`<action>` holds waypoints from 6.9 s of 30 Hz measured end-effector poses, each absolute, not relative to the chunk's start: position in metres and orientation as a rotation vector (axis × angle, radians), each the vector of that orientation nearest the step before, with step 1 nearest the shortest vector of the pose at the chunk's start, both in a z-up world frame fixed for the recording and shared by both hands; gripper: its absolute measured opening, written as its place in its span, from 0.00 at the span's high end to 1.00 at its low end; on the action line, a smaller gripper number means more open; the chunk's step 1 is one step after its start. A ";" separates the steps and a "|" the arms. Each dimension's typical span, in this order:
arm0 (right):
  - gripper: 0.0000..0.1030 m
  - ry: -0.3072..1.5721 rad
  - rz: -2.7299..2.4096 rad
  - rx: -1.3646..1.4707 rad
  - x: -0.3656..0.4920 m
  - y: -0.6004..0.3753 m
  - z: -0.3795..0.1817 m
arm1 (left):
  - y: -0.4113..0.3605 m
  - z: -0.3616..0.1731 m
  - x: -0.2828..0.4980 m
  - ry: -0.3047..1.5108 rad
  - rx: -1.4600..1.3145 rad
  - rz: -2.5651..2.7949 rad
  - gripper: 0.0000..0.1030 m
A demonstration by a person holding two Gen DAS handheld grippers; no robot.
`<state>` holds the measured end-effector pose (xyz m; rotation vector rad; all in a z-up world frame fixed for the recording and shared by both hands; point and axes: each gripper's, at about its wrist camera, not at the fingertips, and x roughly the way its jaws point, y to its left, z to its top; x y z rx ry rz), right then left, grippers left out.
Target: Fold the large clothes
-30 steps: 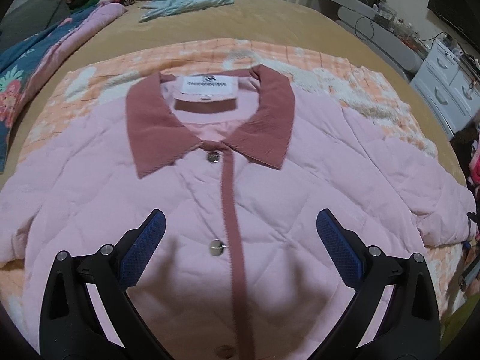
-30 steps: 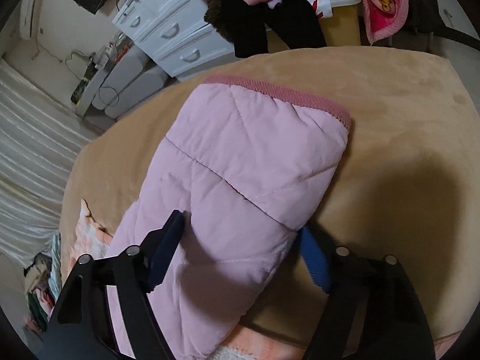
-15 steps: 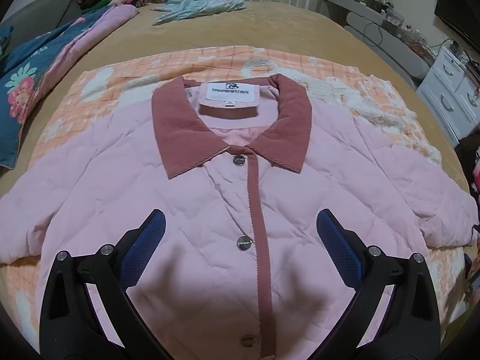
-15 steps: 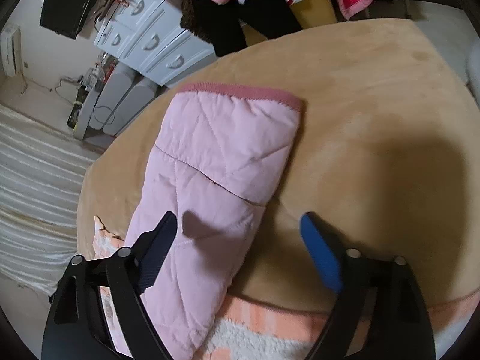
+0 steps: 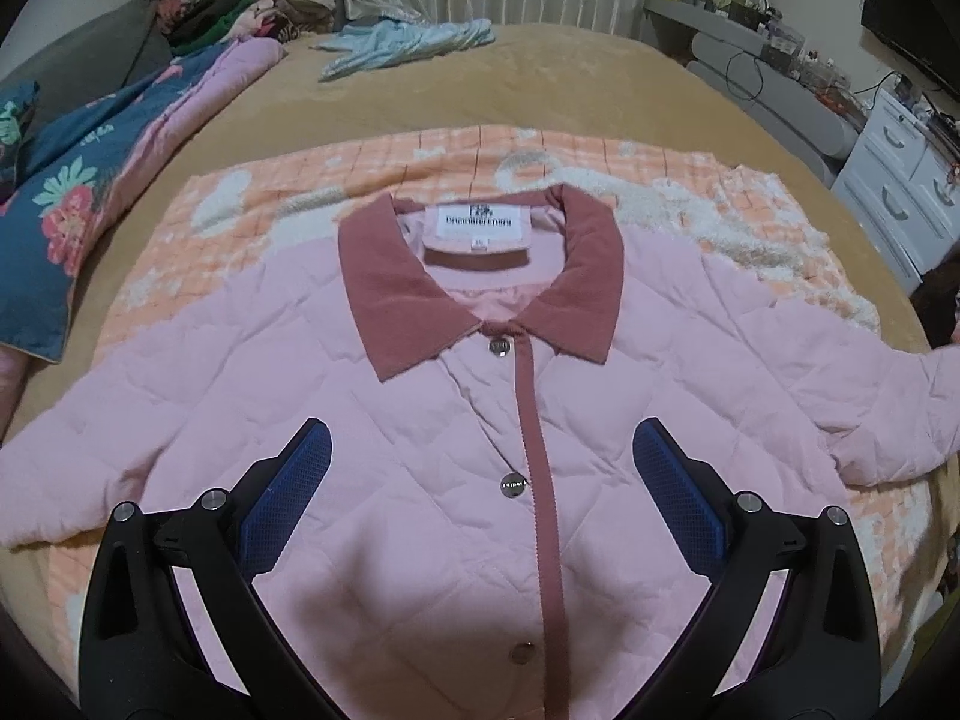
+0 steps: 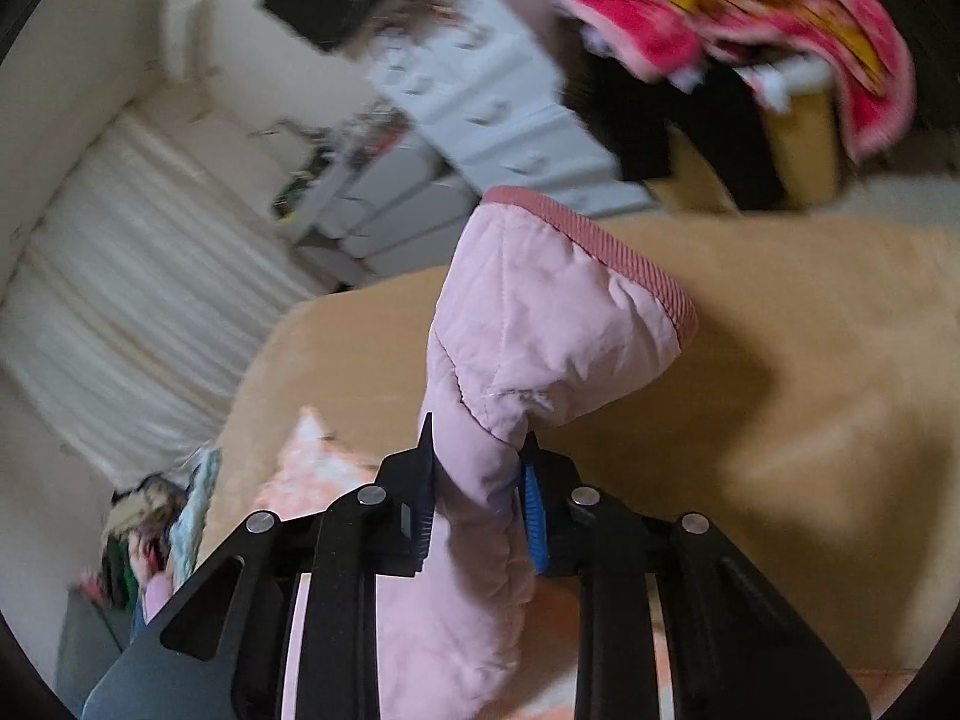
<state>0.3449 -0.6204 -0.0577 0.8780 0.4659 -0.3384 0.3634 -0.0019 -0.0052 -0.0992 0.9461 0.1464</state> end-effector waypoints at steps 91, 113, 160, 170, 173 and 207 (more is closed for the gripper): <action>0.17 0.779 0.688 -0.059 0.301 -0.042 -0.048 | 0.188 -0.078 0.296 1.009 -0.853 -0.007 0.08; 0.17 0.740 0.240 0.089 0.347 -0.238 -0.036 | 0.149 -0.019 0.322 0.873 -0.487 0.058 0.84; 0.04 0.863 0.278 0.111 0.342 -0.216 -0.045 | 0.155 -0.031 0.268 0.947 -0.354 0.214 0.09; 0.04 0.801 0.348 0.080 0.315 -0.175 -0.013 | 0.183 -0.021 0.235 0.923 -0.362 0.283 0.09; 0.04 0.786 0.379 0.062 0.307 -0.157 -0.005 | 0.193 -0.019 0.225 0.909 -0.366 0.301 0.09; 0.04 0.764 0.672 -0.180 0.250 0.047 -0.002 | 0.329 -0.064 0.145 0.886 -0.568 0.529 0.09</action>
